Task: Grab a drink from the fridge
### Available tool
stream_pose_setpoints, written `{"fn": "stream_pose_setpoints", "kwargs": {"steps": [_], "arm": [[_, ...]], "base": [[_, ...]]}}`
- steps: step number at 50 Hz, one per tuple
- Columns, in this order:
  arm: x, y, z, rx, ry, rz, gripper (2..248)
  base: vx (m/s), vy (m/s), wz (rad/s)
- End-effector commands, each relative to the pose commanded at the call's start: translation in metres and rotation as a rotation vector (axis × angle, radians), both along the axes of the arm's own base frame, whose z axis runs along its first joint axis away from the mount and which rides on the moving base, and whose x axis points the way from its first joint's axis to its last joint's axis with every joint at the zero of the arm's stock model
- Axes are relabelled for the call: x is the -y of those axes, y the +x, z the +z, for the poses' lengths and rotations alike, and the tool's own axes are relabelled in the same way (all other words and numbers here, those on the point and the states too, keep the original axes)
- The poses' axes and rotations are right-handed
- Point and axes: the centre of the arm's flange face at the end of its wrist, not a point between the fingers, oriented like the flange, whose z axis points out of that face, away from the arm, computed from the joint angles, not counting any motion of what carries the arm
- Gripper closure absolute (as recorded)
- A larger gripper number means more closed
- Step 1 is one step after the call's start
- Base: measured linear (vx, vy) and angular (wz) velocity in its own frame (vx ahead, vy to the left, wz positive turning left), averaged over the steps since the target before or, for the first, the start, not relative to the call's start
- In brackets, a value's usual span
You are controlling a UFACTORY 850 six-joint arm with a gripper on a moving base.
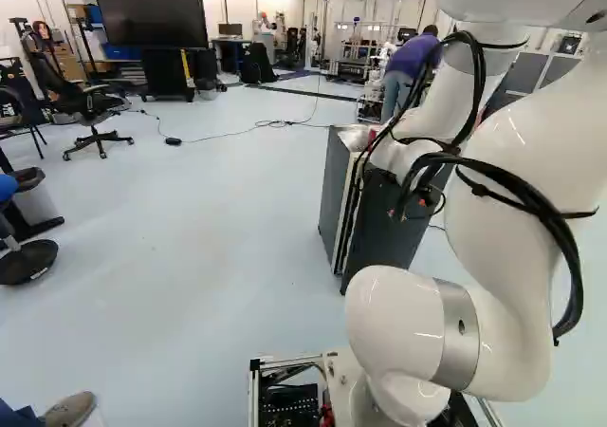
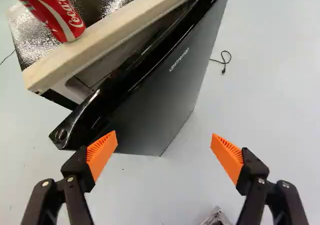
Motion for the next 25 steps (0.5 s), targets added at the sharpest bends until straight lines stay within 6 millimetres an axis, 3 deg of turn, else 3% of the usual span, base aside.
{"fn": "stream_pose_setpoints", "kwargs": {"steps": [25], "arm": [[-0.012,0.046,-0.001,0.011,-0.004,0.066,3]], "base": [[0.000,0.000,0.000]]}}
